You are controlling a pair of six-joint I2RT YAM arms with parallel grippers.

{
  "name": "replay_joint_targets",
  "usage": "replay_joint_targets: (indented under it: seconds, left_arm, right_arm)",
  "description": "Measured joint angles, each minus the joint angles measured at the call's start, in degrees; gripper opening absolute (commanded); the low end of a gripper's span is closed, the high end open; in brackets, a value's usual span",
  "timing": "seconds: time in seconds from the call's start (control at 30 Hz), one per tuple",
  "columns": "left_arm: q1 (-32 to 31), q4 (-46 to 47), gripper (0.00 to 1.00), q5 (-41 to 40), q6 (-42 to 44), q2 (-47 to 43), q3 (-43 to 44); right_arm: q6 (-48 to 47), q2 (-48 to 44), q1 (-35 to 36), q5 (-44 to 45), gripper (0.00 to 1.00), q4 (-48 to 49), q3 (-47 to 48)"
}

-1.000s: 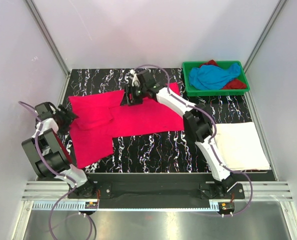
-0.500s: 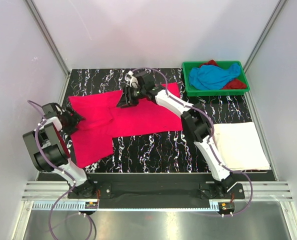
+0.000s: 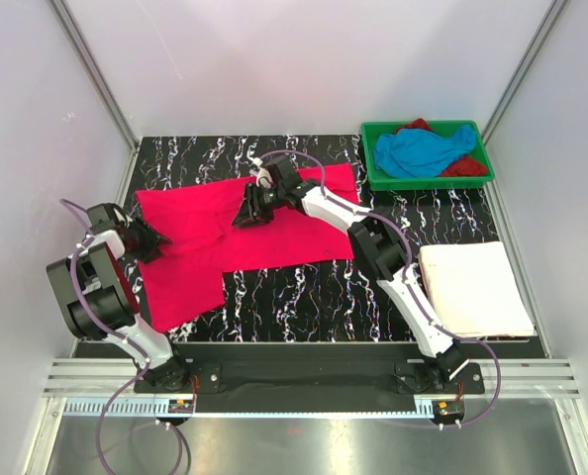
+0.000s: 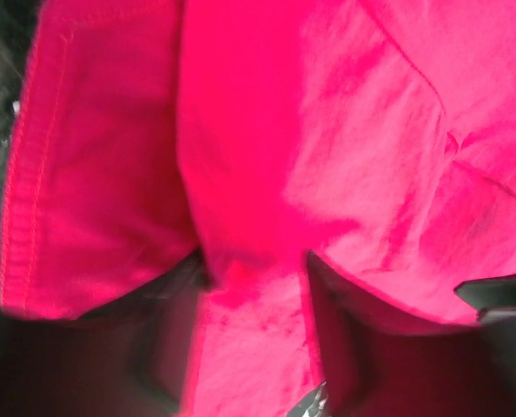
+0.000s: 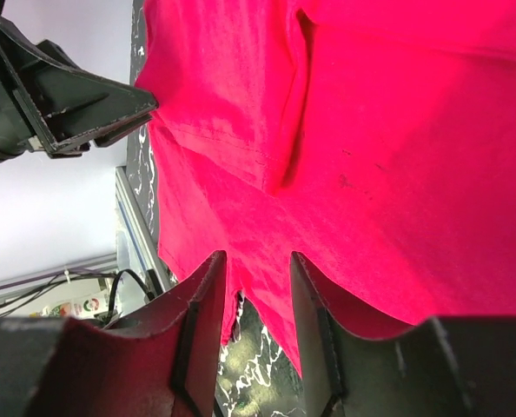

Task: Fold and stack the t-shirts
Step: Fold the tshirt

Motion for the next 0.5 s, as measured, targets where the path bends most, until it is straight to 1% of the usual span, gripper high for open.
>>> replay_joint_targets:
  seconds: [0.07,0.1,0.13,0.17,0.2,0.27,0.3,0.33,0.37,0.4,0.43,0.47,0.5]
  left_arm:
    - [0.0,-0.96,0.29,0.26,-0.48,-0.72,0.0]
    - [0.0,-1.46,0.2,0.42,-0.7,-1.2,0.0]
    - [0.0,-1.92,0.16,0.57,-1.07,-1.7,0.0]
    - [0.0,-2.16,0.13,0.66,-1.18,-2.16,0.04]
    - [0.0,-2.62,0.07,0.68,-1.22,-2.49,0.2]
    - [0.04,-4.17,0.04,0.59,-1.42,-2.78,0.76]
    - [0.09,-5.01,0.12,0.37,-1.42,-2.89,0.98]
    - [0.2,-5.84,0.17,0.0,-1.49,-3.21,1.03]
    - [0.31,-6.73,0.17,-0.48,-1.57,-3.67,1.03]
    - [0.44,-8.13,0.22,-1.66,-2.1,-4.63,1.01]
    - [0.83,-8.98,0.32,-2.4,-2.27,-5.46,0.98]
    - [1.38,-9.66,0.39,-3.56,-2.84,-6.91,0.72]
    - [1.81,-10.27,0.4,-4.48,-2.86,-8.15,0.55]
  right_arm:
    - [0.15,0.0,0.2,0.0,0.42,0.07,0.0]
    - [0.2,0.0,0.28,0.0,0.42,0.11,0.0]
    - [0.26,0.0,0.37,0.0,0.42,0.11,0.02]
    - [0.31,0.0,0.46,0.02,0.42,0.11,0.0]
    - [0.35,0.0,0.5,0.02,0.42,0.11,0.0]
    - [0.42,0.0,0.55,0.02,0.42,0.11,0.0]
    - [0.44,0.0,0.55,0.02,0.42,0.11,0.0]
    - [0.44,0.0,0.55,0.04,0.42,0.11,0.0]
    - [0.44,0.0,0.55,0.04,0.42,0.09,0.0]
    - [0.42,0.0,0.55,0.04,0.42,0.09,-0.02]
    - [0.39,0.0,0.55,0.07,0.42,0.09,-0.07]
    - [0.31,0.0,0.55,0.07,0.42,0.09,-0.22]
    - [0.22,0.0,0.55,0.13,0.42,0.09,-0.37]
